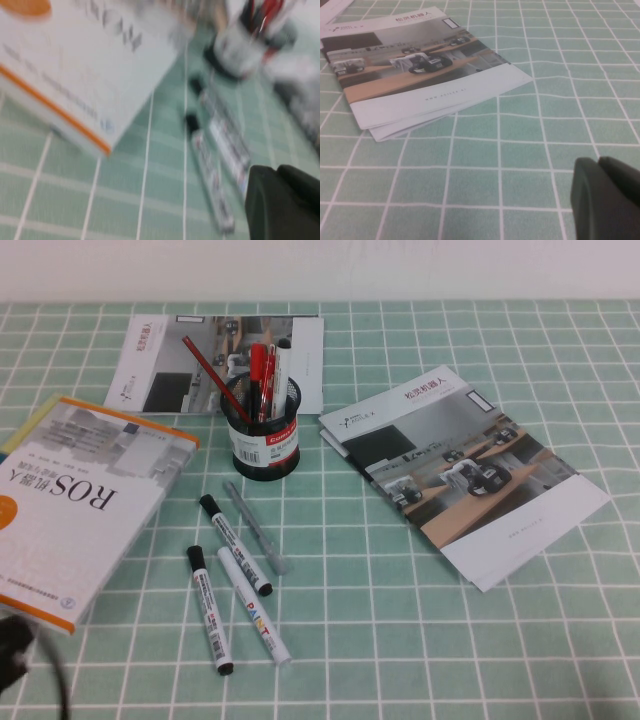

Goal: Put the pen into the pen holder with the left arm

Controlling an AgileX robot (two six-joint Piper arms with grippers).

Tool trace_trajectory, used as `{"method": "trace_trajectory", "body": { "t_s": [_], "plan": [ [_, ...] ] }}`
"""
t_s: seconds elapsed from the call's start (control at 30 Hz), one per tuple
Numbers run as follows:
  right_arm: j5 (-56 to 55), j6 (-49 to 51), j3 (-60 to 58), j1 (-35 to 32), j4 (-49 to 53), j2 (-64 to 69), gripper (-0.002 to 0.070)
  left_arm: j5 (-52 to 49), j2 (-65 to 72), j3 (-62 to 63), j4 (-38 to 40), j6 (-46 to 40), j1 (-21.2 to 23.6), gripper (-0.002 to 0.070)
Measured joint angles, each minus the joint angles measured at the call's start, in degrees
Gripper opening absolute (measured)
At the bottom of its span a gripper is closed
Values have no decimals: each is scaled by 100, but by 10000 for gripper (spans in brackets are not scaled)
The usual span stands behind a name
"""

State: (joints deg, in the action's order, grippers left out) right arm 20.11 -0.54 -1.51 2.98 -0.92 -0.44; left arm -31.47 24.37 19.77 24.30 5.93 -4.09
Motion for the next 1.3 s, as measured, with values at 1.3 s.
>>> {"method": "trace_trajectory", "body": {
  "t_s": [1.3],
  "plan": [
    [0,0,0,0,0,0,-20,-2392,7364,4822,-1812,200,-2598,225]
  ]
}}
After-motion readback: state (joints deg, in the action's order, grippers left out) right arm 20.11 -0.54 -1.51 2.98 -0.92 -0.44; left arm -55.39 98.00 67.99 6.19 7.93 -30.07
